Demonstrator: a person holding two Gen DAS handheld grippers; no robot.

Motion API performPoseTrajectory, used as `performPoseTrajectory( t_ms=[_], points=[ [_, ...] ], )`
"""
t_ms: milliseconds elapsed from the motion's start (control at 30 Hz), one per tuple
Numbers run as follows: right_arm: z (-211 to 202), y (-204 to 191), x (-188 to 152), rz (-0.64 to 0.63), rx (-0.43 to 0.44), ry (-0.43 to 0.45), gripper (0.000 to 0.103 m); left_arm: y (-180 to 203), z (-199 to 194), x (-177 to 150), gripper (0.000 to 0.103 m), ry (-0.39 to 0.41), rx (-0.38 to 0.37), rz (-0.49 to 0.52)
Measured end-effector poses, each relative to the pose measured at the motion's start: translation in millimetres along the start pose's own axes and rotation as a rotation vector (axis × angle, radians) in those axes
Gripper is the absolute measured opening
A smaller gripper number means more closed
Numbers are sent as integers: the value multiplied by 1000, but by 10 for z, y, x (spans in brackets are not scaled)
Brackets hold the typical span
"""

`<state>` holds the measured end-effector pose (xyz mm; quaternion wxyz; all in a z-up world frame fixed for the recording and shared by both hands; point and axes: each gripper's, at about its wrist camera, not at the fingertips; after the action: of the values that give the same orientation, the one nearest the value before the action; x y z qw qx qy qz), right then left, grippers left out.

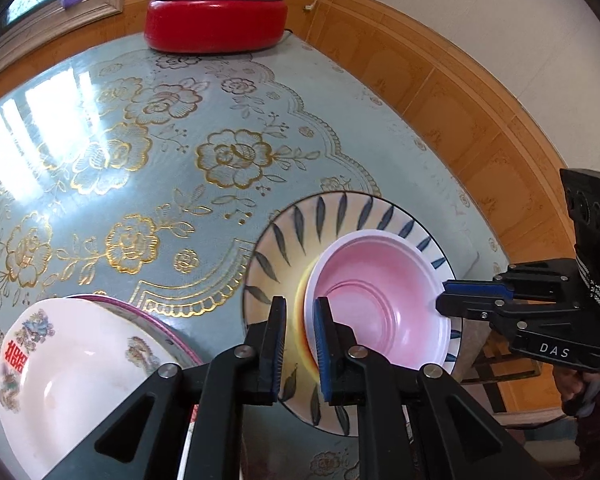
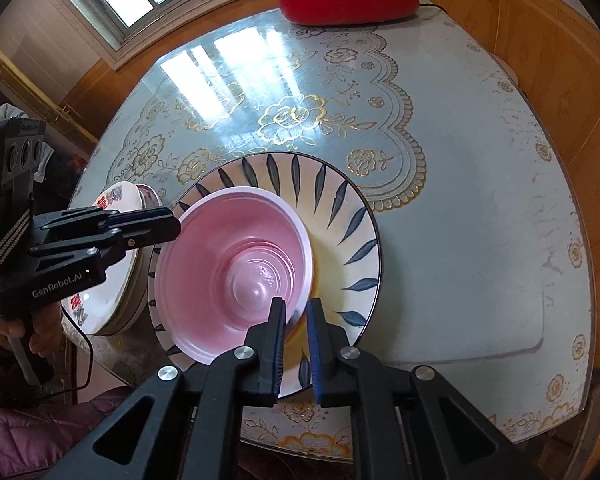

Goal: Organize plates and bowls
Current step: 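Lower the pink bowl into the yellow bowl with both grippers, then open both grippers and close them on the blue-leaf bowl rim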

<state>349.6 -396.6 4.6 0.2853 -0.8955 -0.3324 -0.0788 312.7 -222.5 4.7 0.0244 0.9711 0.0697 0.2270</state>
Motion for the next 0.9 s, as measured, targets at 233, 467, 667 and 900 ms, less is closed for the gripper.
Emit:
performPoseTrajectory(
  t_ms=[233, 467, 667, 900],
  points=[
    [39, -15, -71, 5, -22, 16, 12, 74, 90, -48, 14, -7, -3, 11],
    [79, -81, -96, -20, -79, 43, 14, 58, 108, -58, 14, -7, -7, 0],
    [131, -77, -116, -2, -91, 40, 21, 13, 99, -74, 16, -7, -19, -26],
    [-88, 16, -155, 57, -76, 149, 29, -34, 14, -137, 23, 11, -18, -40]
  ],
)
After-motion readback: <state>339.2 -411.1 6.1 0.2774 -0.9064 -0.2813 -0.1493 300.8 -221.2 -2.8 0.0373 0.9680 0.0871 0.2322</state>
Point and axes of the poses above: each gripper's, at about its wrist camera, not at the fingertips, and z roughly the way its jaws point, y to its right, x to its top, and after that the axes turned 13 degrees about x, right-handed
